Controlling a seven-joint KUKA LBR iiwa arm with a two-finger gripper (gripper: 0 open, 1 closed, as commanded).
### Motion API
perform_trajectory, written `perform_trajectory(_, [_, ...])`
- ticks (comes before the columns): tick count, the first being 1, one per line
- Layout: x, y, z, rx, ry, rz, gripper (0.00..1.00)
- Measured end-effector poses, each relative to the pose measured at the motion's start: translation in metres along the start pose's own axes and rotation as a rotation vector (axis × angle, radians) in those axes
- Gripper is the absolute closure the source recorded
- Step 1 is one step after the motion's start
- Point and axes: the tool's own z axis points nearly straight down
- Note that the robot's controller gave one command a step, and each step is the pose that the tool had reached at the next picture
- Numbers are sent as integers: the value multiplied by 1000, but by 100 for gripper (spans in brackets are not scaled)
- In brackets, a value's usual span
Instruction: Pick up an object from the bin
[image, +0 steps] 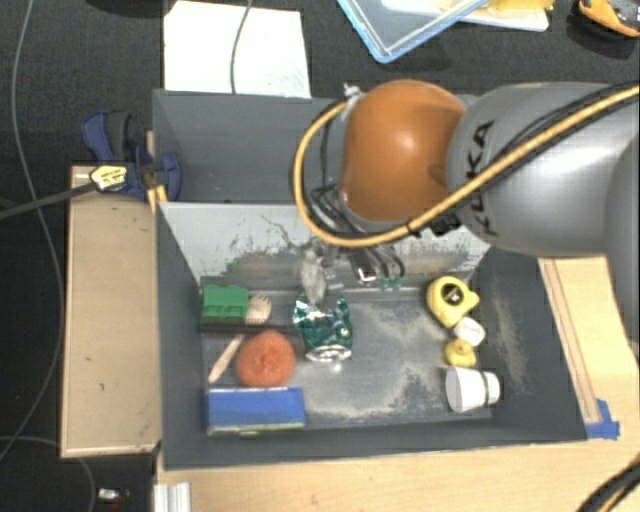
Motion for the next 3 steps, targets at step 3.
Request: perform_trajectory(3, [11,-58,91,-1,-12,-39,100])
